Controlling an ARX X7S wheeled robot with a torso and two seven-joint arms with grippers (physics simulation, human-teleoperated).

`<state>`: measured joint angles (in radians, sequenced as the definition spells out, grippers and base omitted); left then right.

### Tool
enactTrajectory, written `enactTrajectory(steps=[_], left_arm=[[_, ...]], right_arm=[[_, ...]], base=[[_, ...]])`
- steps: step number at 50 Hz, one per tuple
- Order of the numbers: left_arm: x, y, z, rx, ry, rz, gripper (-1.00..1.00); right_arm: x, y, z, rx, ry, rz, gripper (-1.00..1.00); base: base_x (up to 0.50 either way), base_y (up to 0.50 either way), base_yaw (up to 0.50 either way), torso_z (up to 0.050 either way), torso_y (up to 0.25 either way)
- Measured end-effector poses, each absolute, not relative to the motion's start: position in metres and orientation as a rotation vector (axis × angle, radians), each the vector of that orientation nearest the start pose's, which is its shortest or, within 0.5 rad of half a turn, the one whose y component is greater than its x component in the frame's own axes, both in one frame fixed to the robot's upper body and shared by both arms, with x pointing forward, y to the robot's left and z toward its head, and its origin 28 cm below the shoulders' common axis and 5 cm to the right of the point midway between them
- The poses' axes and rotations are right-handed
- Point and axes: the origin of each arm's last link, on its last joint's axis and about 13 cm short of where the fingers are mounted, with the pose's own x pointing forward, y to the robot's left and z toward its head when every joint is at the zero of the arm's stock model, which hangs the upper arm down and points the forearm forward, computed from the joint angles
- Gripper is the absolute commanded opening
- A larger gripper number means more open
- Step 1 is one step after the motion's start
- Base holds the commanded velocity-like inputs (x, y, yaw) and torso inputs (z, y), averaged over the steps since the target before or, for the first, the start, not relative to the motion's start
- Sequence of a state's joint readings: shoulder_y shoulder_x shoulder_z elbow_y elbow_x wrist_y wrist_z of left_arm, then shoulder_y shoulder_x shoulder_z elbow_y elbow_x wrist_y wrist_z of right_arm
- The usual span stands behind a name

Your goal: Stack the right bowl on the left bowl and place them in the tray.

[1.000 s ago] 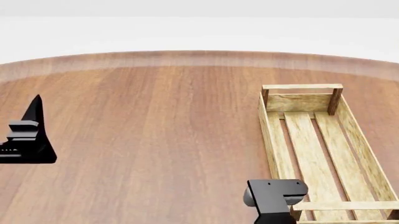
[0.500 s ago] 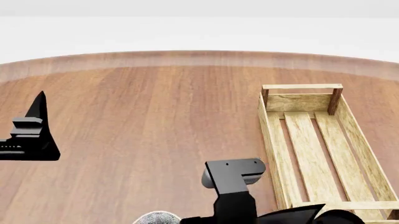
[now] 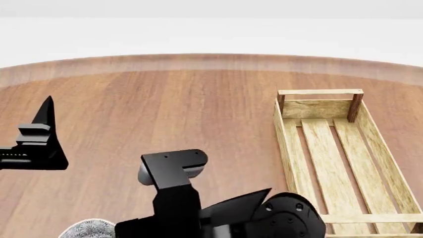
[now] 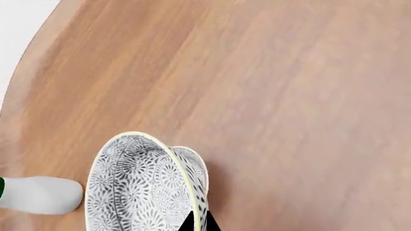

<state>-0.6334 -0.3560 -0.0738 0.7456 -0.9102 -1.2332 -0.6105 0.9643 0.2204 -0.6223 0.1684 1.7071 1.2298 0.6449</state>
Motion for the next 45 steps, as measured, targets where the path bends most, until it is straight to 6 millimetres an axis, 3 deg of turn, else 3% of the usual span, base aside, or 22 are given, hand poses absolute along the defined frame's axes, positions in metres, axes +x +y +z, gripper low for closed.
enactTrajectory(steps=[21,39,45], left_arm=[[0.225,0.224,0.227,0.000,-0.071,-0.015,1.00],[0.223,0.224,0.226,-0.009,-0.074,-0.037,1.00],[0.223,0.224,0.226,-0.014,-0.076,-0.053,1.00]], right_arm=[[0.284,0.034,0.188,0.112,0.942,0.914,-1.00],[0.295,0.044,0.184,0.129,0.960,0.908,-1.00],[0.296,0.045,0.184,0.135,0.960,0.908,-1.00]], base=[[0.00,0.00,0.00,0.000,0.000],[0.00,0.00,0.00,0.000,0.000],[0.00,0.00,0.00,0.000,-0.212]])
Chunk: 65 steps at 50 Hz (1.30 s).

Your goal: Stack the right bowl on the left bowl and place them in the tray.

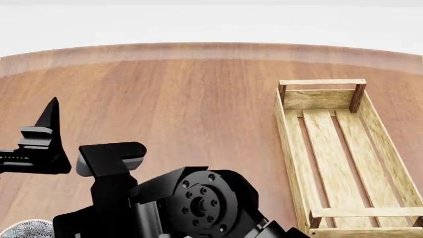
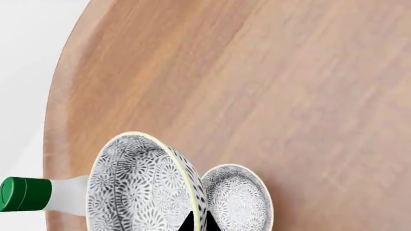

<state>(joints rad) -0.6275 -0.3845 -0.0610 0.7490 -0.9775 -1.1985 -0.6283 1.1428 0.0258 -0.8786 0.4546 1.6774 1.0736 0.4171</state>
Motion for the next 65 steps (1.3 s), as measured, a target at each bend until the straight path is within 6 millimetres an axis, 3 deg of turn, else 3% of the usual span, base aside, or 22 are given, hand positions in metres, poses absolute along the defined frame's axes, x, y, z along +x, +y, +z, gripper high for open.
enactTrajectory(steps=[34,47,48,65], left_arm=[[0.2211,0.2219,0.2254,0.011,-0.075,-0.082,1.00],[0.2201,0.2209,0.2250,0.008,-0.083,-0.101,1.00],[0.2200,0.2208,0.2249,0.008,-0.084,-0.101,1.00],[0.2196,0.2206,0.2224,0.009,-0.084,-0.109,1.00]], right_arm=[[0.2962,0.0444,0.1808,0.125,0.959,0.907,-1.00],[0.2955,0.0439,0.1807,0.124,0.957,0.909,-1.00],[0.2954,0.0439,0.1808,0.125,0.957,0.911,1.00],[0.2934,0.0447,0.1820,0.148,0.947,0.951,1.00]], base=[[0.00,0.00,0.00,0.001,-0.250],[0.00,0.00,0.00,0.000,-0.006],[0.00,0.00,0.00,0.000,0.000],[0.00,0.00,0.00,0.000,0.000]])
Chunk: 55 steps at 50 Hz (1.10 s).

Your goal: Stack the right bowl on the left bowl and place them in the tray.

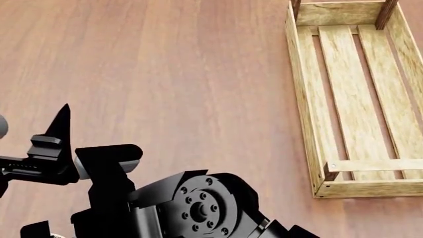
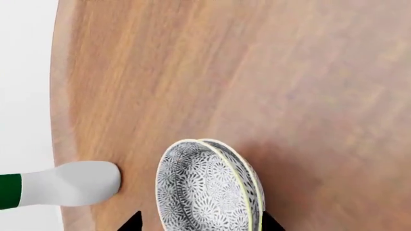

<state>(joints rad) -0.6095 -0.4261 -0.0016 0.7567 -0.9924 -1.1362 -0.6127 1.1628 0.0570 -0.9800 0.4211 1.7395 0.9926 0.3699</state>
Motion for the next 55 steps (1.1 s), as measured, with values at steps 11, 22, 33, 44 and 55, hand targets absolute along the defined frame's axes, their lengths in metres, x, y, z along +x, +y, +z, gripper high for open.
enactTrajectory(steps=[11,22,33,44,55], left_arm=[[0.2198,0.2203,0.2214,0.008,-0.084,-0.111,1.00],[0.2199,0.2203,0.2216,0.002,-0.085,-0.111,1.00],[0.2198,0.2201,0.2226,0.011,-0.093,-0.113,1.00],[0.2193,0.2196,0.2220,0.013,-0.096,-0.120,1.00],[0.2189,0.2193,0.2208,0.001,-0.101,-0.126,1.00]], right_arm=[[0.2972,0.0441,0.1792,0.160,0.949,0.923,1.00],[0.2998,0.0436,0.1764,0.157,0.957,0.912,1.00],[0.3002,0.0437,0.1758,0.150,0.959,0.917,1.00],[0.2990,0.0436,0.1742,0.139,0.959,0.929,1.00],[0.2974,0.0431,0.1725,0.131,0.953,0.943,-1.00]], base=[[0.00,0.00,0.00,0.000,0.000],[0.00,0.00,0.00,0.000,0.000],[0.00,0.00,0.00,0.000,-0.211],[0.00,0.00,0.00,0.000,-0.205],[0.00,0.00,0.00,0.000,0.000]])
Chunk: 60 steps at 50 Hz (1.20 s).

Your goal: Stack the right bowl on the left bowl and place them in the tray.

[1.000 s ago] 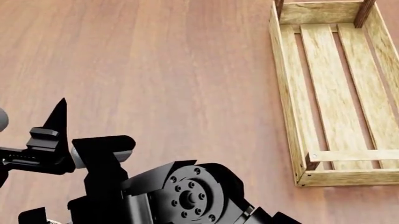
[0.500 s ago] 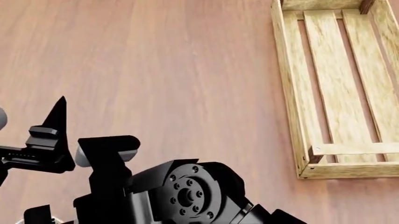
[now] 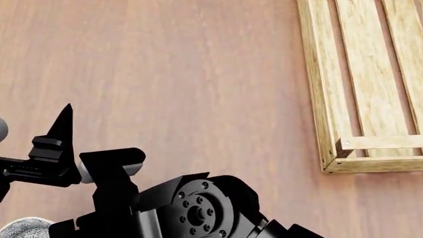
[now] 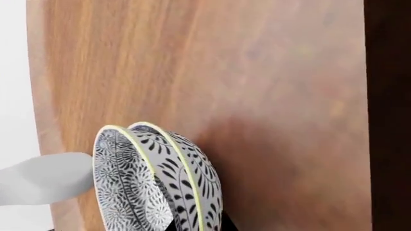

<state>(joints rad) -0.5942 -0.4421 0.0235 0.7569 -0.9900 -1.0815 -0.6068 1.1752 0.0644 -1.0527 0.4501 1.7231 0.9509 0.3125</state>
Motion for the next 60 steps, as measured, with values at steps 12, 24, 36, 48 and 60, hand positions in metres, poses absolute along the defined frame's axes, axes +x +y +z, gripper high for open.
enactTrajectory(steps=[12,24,36,48,60], left_arm=[[0.218,0.219,0.220,-0.004,-0.104,-0.126,1.00],[0.219,0.219,0.220,-0.020,-0.102,-0.135,1.00],[0.219,0.219,0.221,-0.025,-0.106,-0.137,1.00],[0.218,0.219,0.221,-0.021,-0.109,-0.131,1.00],[0.218,0.220,0.220,-0.019,-0.109,-0.129,1.00]], right_arm=[[0.298,0.041,0.170,0.110,0.944,0.919,-1.00],[0.299,0.039,0.167,0.097,0.949,0.898,-1.00],[0.300,0.039,0.167,0.094,0.951,0.891,-1.00],[0.309,0.034,0.169,0.114,0.951,0.856,-1.00],[0.342,0.019,0.191,0.170,0.898,0.735,-1.00]], base=[[0.00,0.00,0.00,0.000,0.000],[0.00,0.00,0.00,0.000,0.096],[0.00,0.00,0.00,0.000,0.139],[0.00,0.00,0.00,0.000,0.000],[0.00,0.00,0.00,0.000,0.000]])
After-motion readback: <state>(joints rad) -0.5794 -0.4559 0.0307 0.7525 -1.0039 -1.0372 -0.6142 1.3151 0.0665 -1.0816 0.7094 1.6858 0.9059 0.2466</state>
